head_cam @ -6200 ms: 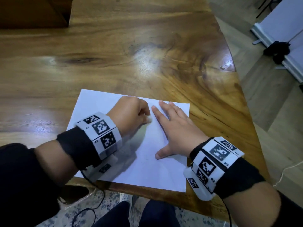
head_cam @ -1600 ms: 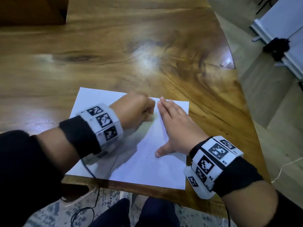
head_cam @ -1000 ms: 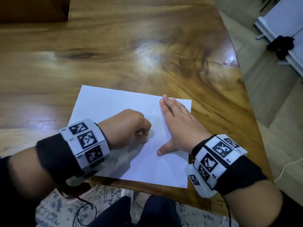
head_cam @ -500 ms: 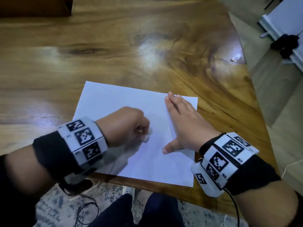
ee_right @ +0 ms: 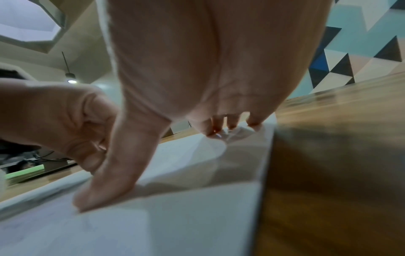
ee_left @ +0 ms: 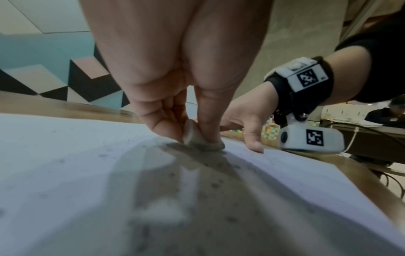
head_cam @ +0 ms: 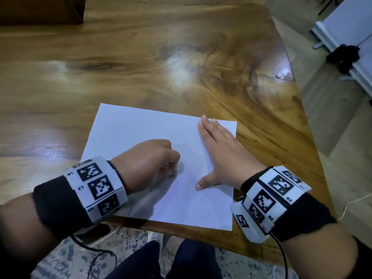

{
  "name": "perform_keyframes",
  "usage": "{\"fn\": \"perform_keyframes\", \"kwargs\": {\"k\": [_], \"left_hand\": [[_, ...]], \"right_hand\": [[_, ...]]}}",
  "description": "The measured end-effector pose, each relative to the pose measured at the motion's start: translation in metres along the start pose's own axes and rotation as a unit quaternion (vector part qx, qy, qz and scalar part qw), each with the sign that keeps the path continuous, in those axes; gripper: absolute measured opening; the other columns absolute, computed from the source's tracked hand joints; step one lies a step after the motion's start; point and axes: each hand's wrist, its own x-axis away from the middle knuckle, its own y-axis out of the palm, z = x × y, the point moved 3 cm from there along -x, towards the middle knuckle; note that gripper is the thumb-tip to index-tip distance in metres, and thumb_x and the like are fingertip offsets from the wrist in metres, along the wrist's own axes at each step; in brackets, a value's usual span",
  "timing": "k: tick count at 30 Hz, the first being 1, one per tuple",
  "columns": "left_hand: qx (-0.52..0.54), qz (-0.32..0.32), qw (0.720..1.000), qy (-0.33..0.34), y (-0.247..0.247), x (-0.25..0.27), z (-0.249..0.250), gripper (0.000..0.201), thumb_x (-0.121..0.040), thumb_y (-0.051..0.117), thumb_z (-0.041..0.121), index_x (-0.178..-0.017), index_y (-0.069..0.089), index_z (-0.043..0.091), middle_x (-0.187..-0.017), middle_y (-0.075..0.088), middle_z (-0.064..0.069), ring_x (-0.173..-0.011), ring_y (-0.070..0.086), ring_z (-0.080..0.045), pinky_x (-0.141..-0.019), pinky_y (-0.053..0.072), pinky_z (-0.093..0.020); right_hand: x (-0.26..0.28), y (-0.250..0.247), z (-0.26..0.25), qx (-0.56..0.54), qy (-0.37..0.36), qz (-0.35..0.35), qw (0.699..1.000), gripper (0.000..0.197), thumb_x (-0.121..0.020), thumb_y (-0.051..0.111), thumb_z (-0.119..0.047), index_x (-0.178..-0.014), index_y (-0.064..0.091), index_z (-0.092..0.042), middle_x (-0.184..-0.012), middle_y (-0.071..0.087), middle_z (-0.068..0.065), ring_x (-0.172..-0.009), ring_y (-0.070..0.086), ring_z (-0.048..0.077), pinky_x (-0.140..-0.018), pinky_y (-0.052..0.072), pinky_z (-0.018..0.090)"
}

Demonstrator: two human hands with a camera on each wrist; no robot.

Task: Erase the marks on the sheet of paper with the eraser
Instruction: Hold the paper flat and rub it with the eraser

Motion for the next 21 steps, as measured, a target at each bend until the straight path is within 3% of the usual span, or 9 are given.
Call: {"fn": "perform_keyframes", "kwargs": {"k": [4,6,8,11,14,17,21], "left_hand": [[-0.015,-0.036,0.999,-0.038,-0.004,-0.009,0.001,0.010,-0.075,0.059,0.009,-0.073,0.061,0.019,-0.072,0.049,0.004,-0.072,0.051,-0.022,-0.063,0.036,-0.025],[-0.037,-0.055,0.996,-0.058,-0.013,-0.027,0.003,0.008,-0.074,0.063,0.012,-0.076,0.065,0.019,-0.063,0.050,0.009,-0.069,0.049,-0.017,-0.056,0.033,-0.023],[-0.016,-0.008,0.996,-0.082,-0.027,-0.052,0.007,0.007,-0.073,0.066,0.014,-0.079,0.066,0.017,-0.058,0.047,0.013,-0.066,0.047,-0.015,-0.053,0.031,-0.023],[0.013,0.068,0.992,-0.103,-0.029,-0.076,0.015,0.006,-0.076,0.066,0.017,-0.079,0.062,0.013,-0.060,0.044,0.010,-0.071,0.047,-0.019,-0.061,0.028,-0.022],[0.022,0.028,0.999,-0.040,-0.010,-0.059,0.018,0.011,-0.076,0.062,0.012,-0.068,0.056,0.015,-0.060,0.047,0.004,-0.070,0.052,-0.026,-0.061,0.033,-0.025],[0.008,-0.044,0.999,0.005,0.000,-0.044,0.016,0.005,-0.076,0.064,0.018,-0.074,0.063,0.014,-0.074,0.061,-0.004,-0.072,0.054,-0.022,-0.065,0.040,-0.028],[-0.001,0.047,0.998,-0.036,-0.020,-0.080,0.012,0.006,-0.076,0.066,0.018,-0.079,0.063,0.013,-0.073,0.052,0.000,-0.073,0.049,-0.020,-0.064,0.031,-0.023]], "right_hand": [[0.009,0.002,0.016,-0.002,0.025,0.005,1.000,0.136,-0.061,0.076,-0.061,-0.148,-0.020,-0.018,-0.152,-0.033,-0.007,-0.139,-0.028,0.007,-0.116,-0.012,0.029],[0.011,0.002,0.019,0.004,0.029,-0.001,1.000,0.136,-0.062,0.073,-0.063,-0.147,-0.022,-0.018,-0.151,-0.035,-0.006,-0.139,-0.029,0.008,-0.117,-0.011,0.031],[0.012,0.002,0.017,0.023,0.035,-0.007,0.999,0.138,-0.061,0.071,-0.067,-0.146,-0.025,-0.017,-0.149,-0.038,-0.006,-0.138,-0.031,0.009,-0.117,-0.012,0.034],[0.012,0.002,0.017,0.048,0.049,-0.014,0.998,0.139,-0.059,0.067,-0.073,-0.145,-0.028,-0.019,-0.148,-0.039,-0.007,-0.138,-0.033,0.009,-0.115,-0.016,0.043],[0.013,0.003,0.017,0.056,0.059,-0.024,0.996,0.139,-0.058,0.065,-0.075,-0.144,-0.029,-0.020,-0.148,-0.041,-0.008,-0.137,-0.034,0.008,-0.111,-0.019,0.053],[0.012,0.003,0.018,0.053,0.060,-0.025,0.996,0.138,-0.058,0.065,-0.075,-0.144,-0.030,-0.021,-0.147,-0.041,-0.008,-0.136,-0.034,0.008,-0.110,-0.020,0.056],[0.012,0.003,0.017,0.051,0.059,-0.026,0.997,0.138,-0.059,0.064,-0.075,-0.143,-0.030,-0.021,-0.147,-0.042,-0.008,-0.136,-0.035,0.009,-0.110,-0.019,0.056]]}}
